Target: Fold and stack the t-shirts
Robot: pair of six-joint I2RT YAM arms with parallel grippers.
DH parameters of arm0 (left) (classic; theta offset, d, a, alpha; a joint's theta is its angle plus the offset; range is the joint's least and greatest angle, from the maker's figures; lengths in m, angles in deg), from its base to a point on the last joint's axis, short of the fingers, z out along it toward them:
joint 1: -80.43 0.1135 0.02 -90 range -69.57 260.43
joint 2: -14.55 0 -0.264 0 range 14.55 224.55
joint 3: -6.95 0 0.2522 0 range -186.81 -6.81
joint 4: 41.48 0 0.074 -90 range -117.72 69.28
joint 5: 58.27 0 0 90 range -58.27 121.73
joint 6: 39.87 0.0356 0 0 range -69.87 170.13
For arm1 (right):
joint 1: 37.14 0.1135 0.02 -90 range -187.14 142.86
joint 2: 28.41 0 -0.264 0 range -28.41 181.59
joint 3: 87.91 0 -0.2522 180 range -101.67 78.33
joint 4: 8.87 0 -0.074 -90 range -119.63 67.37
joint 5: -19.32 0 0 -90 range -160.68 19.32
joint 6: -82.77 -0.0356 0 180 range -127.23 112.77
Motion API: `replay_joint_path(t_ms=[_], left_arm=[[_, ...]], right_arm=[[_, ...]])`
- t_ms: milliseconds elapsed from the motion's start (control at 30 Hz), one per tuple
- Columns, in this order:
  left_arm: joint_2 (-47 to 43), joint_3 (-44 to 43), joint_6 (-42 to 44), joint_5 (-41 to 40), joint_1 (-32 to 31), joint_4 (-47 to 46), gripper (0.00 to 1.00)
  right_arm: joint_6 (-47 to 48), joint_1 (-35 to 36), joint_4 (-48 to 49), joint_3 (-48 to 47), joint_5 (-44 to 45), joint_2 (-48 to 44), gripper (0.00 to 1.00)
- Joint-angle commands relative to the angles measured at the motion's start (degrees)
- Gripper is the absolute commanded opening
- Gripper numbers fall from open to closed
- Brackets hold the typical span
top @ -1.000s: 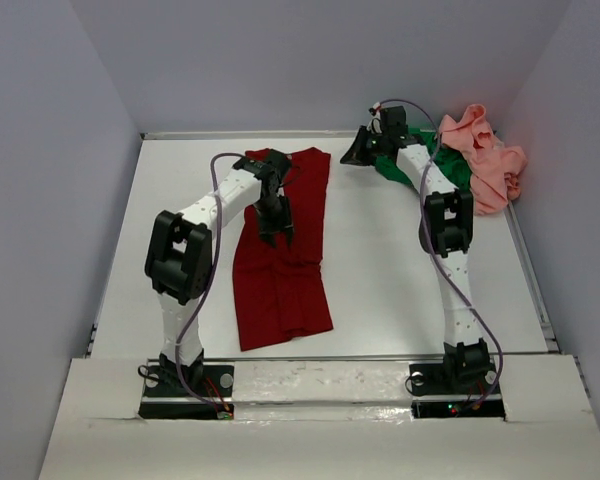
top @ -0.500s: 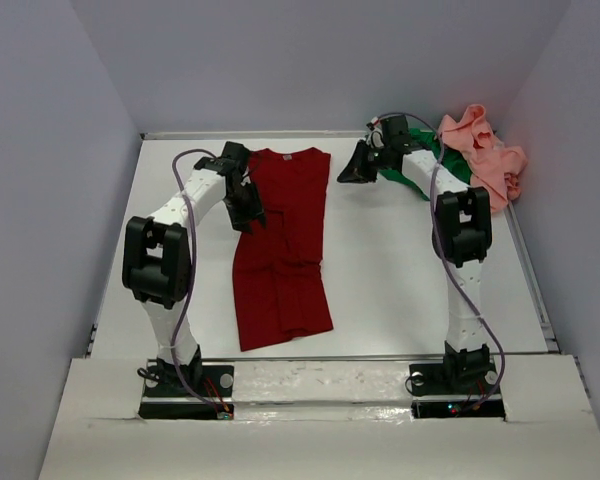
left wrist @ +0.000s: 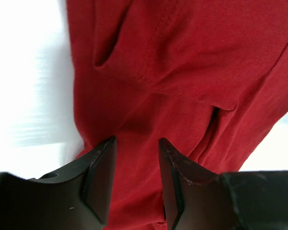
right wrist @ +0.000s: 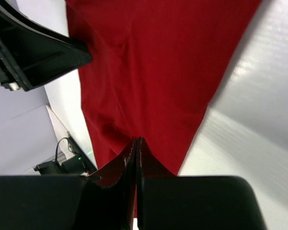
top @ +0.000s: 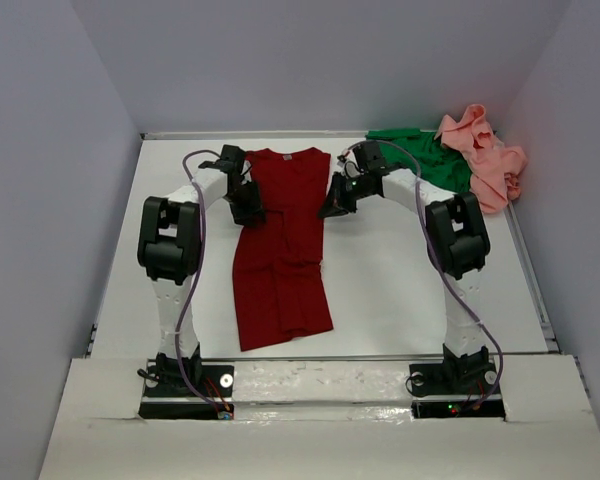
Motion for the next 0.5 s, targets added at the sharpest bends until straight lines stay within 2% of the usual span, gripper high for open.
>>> replay_joint_path(t_ms=[0, 200, 467], left_arm=[[-0.11, -2.51, 2.5, 2.49, 0.39, -0.96, 0.49], [1.04, -3.65, 4.0, 1.88, 0.47, 0.71, 0.49], [2.27, -6.11, 5.75, 0.65, 0.83, 3.34, 0.49]], right_arm=[[-0.46, 2.16, 1.67, 2.36, 0.47, -2.93, 0.01], [-0.99, 3.74, 1.76, 4.13, 1.18, -1.79, 0.01], [-1.16, 4.89, 1.58, 1.49, 2.58, 2.51, 0.0]])
